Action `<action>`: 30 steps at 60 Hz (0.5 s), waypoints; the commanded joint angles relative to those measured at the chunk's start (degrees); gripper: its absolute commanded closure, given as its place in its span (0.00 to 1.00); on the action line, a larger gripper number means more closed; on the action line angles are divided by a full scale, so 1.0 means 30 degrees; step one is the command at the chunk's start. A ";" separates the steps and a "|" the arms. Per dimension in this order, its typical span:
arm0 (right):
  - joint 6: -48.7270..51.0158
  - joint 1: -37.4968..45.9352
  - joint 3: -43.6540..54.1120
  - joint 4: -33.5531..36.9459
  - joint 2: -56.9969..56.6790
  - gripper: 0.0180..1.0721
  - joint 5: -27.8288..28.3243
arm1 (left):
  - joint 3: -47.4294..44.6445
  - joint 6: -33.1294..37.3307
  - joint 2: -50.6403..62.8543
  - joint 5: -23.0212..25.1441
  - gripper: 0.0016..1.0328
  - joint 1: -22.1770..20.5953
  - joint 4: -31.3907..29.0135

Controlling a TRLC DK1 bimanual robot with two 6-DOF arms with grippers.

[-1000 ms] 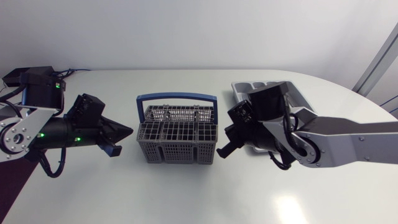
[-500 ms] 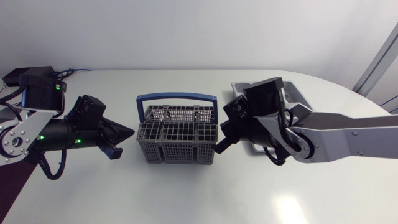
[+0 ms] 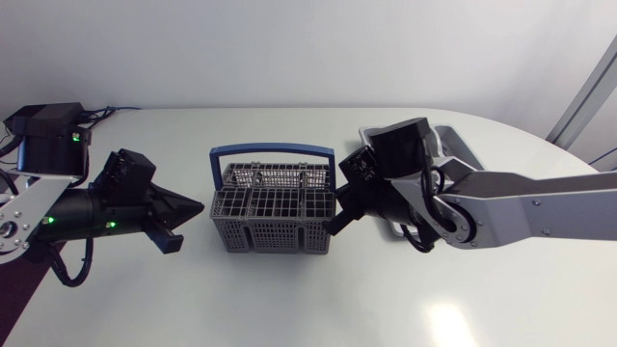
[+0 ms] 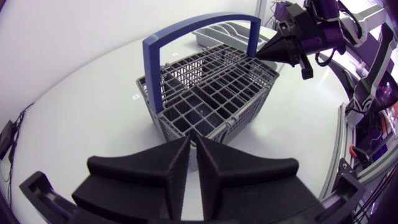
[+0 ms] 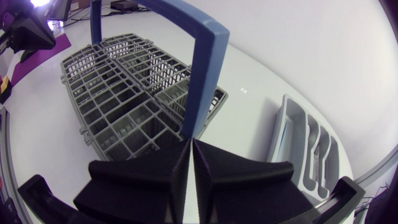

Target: Unload the cutlery basket into the drawer organizer.

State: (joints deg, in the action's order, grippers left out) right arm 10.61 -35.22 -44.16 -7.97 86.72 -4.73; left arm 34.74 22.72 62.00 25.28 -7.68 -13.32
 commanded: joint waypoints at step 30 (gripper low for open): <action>0.0594 0.1047 0.2973 0.1249 -0.5732 0.89 -0.2348 | -0.0594 0.0073 -0.2443 0.0158 0.88 0.0715 -0.1184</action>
State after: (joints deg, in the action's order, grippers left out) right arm 10.94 -33.08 -38.24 -5.37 74.35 -10.04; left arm 34.41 22.72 56.93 25.28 -6.59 -16.29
